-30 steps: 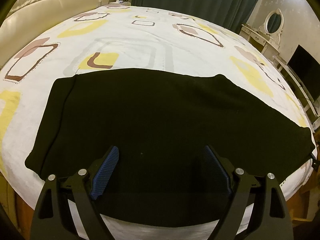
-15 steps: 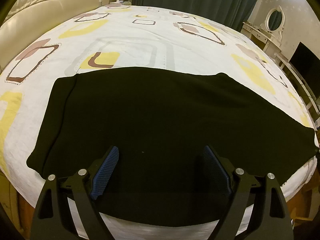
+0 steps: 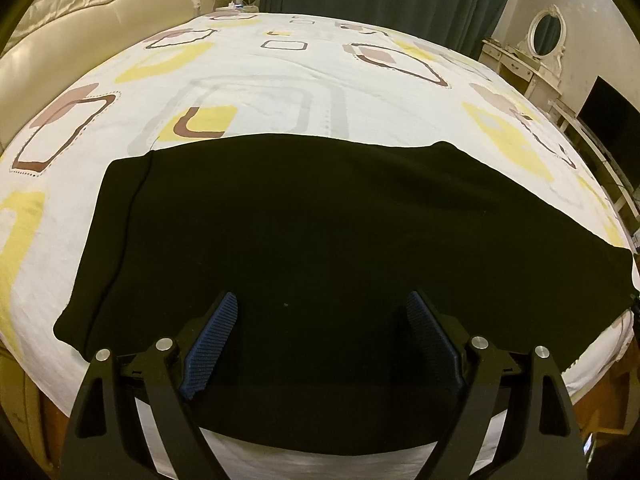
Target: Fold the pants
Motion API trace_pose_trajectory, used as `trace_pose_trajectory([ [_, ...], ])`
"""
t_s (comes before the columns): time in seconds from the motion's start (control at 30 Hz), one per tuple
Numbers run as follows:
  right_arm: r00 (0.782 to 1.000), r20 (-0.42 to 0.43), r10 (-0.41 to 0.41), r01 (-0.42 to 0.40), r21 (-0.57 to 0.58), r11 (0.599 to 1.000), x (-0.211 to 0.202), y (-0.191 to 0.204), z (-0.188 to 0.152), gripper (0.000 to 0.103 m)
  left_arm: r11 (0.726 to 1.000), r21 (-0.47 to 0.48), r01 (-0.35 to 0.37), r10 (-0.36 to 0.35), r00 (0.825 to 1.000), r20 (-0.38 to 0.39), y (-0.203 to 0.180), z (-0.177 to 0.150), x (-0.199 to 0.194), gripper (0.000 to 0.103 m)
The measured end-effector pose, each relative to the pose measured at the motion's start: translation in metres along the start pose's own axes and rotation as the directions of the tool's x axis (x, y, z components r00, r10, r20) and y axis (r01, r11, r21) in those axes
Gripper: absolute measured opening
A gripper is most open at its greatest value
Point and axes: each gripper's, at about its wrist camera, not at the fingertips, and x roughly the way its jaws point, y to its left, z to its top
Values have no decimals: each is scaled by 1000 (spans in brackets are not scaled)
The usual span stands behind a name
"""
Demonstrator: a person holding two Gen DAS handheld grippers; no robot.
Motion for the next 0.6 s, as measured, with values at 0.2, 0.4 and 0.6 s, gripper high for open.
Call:
trace_pose_trajectory([
  [0.2,1000,1,4,-4,12,1000,-11,-1,2,10,1000,1,8,-8,1000,2,1,-1,-1,86],
  [0.4,994,77,-76,76,-2,997,-46,-1,15,51,1000,6,12,-12,1000,11,0,-2,-2,86],
  [0.6,1000,26,-3,7,-138,990,-45,30,47,69,1000,-7,18,-18,1000,9,1,0,-2,86],
])
